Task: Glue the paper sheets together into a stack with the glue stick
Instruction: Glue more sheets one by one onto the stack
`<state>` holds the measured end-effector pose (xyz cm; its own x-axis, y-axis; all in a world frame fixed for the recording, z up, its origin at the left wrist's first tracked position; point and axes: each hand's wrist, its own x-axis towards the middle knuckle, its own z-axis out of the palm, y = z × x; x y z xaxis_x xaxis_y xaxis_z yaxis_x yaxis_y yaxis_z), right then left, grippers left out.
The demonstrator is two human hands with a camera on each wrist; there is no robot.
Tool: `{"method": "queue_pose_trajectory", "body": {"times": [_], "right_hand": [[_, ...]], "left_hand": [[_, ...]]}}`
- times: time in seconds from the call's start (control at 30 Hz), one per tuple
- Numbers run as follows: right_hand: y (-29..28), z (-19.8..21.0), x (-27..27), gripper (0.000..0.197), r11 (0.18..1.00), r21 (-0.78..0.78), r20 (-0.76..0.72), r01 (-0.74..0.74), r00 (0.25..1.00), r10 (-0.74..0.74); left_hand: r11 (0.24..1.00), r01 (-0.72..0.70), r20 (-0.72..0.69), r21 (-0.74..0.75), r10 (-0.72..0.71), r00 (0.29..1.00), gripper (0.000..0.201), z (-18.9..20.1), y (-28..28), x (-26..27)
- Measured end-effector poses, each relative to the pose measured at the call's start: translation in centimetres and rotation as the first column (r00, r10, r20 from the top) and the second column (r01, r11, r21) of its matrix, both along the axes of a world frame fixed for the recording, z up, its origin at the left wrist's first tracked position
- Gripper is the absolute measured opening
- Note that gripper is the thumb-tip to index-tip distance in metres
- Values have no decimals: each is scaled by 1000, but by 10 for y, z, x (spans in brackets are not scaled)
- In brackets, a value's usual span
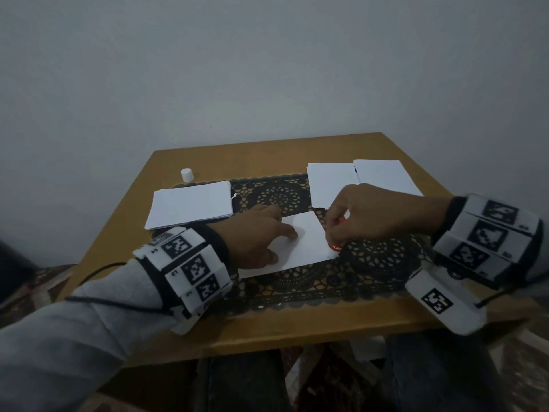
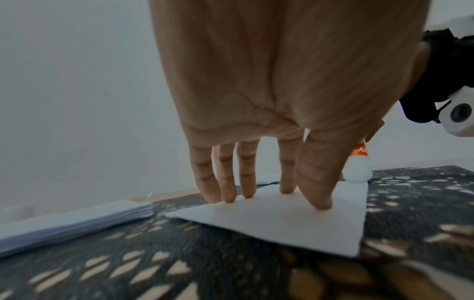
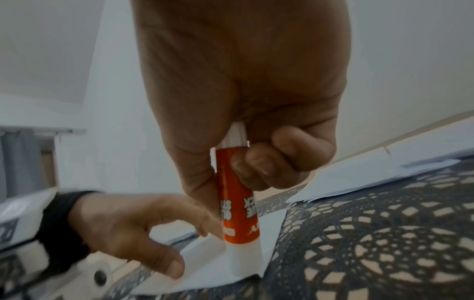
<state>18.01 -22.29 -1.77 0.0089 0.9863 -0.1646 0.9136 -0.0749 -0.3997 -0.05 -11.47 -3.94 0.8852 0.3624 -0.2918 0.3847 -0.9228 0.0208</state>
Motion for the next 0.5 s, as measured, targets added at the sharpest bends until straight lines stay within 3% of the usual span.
{"method": "queue_pose_trajectory", "body": {"times": [0.2, 0.37, 0.5], "right_hand": [[-8, 12, 15, 17, 993, 85, -172, 79, 983, -63], [-9, 13, 19, 14, 968, 184, -265, 171, 957, -118], [-11, 13, 23, 13, 957, 203, -323, 207, 937, -134]], "left_hand": [[990, -108, 73, -87, 115, 991, 61, -5, 5, -1], [970, -224, 57, -92, 229, 972, 84, -1, 14, 9], [946, -257, 160, -195, 290, 944, 73, 6, 22, 9]]}}
